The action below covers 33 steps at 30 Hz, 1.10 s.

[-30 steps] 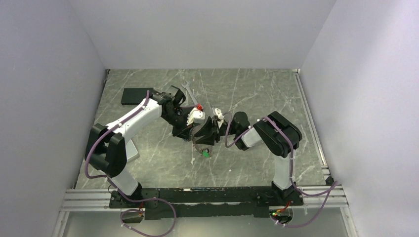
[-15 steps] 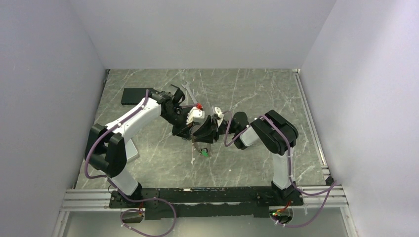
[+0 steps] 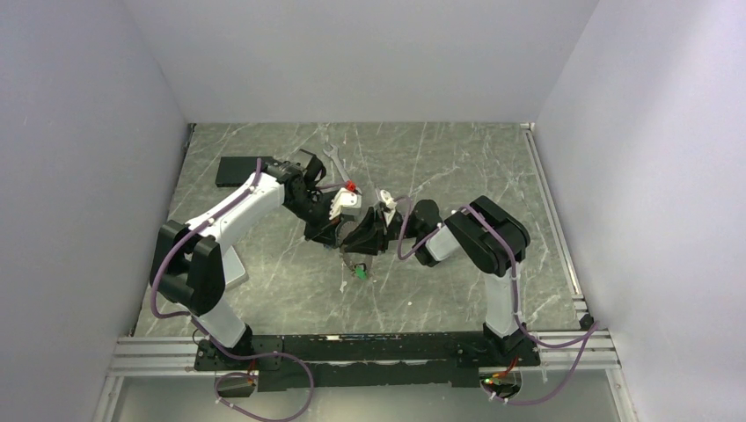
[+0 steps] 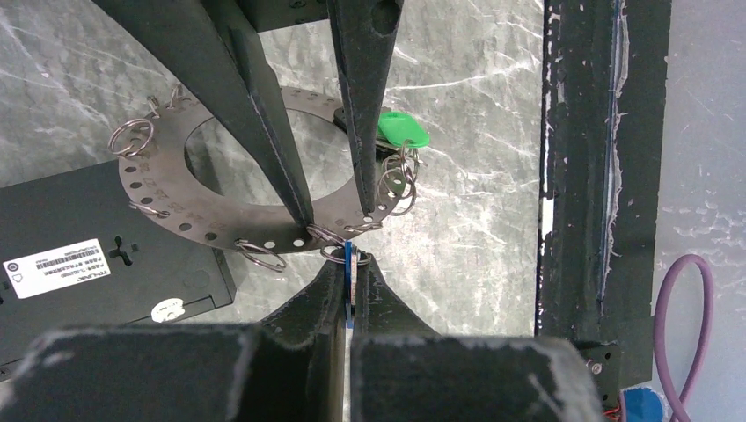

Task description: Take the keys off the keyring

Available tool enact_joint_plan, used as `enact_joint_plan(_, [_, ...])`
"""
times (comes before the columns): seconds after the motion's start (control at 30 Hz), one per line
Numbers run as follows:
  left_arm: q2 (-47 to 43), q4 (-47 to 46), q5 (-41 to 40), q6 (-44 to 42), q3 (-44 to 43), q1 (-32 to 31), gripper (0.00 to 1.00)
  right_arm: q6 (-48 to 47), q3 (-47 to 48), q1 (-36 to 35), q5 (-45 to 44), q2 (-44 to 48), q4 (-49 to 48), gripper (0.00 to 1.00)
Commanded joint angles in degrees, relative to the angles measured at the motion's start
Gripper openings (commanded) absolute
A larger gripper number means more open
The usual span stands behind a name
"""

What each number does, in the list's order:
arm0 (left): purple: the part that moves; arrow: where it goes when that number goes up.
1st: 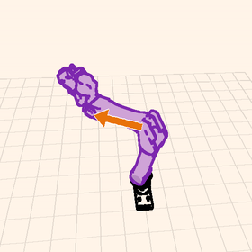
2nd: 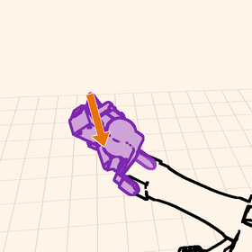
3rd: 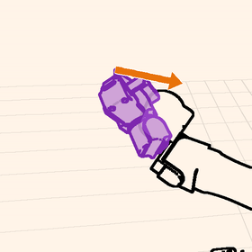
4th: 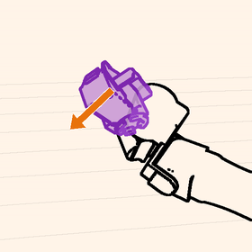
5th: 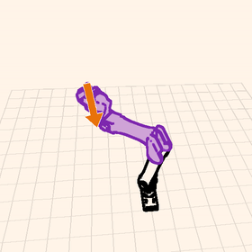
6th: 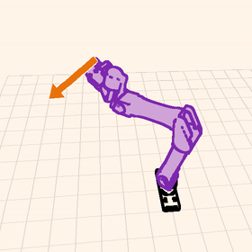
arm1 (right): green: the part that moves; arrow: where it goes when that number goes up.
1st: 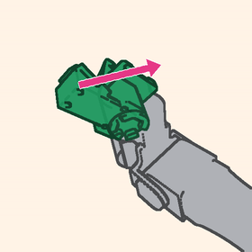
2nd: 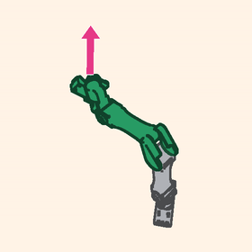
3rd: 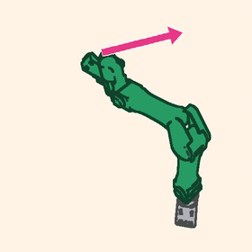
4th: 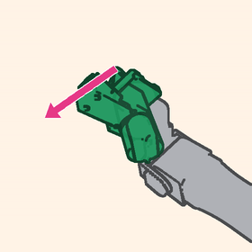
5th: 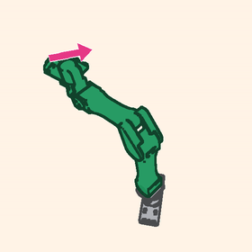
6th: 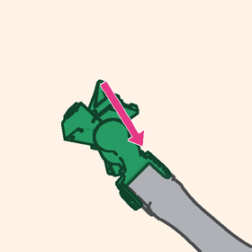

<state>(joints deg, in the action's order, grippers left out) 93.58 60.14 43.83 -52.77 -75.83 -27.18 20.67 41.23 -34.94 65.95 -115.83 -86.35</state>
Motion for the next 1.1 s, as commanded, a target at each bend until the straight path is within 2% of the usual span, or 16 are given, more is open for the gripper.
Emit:
enact_joint_plan(0.0, [-1.89, 0.74, 3.64, -0.79, -1.69, 0.28, 0.00, 1.38, 1.80, -0.48, -0.90, -0.61, -8.32, 0.33])
enact_joint_plan(0.27, [-1.91, 1.78, 4.12, -1.98, -1.25, 0.25, 0.00, 1.80, 2.37, -0.11, -2.07, -0.94, -9.22, 0.40])
enact_joint_plan(0.97, [-0.78, 1.91, 5.48, -1.12, -2.59, 0.34, 0.00, 3.15, 3.24, -0.75, -0.58, -1.21, -11.81, 0.39])
enact_joint_plan(1.07, [-0.65, 1.91, 5.71, -1.04, -2.57, 0.37, 0.00, 3.24, 3.33, -0.83, -0.14, -1.42, -11.78, 0.42])
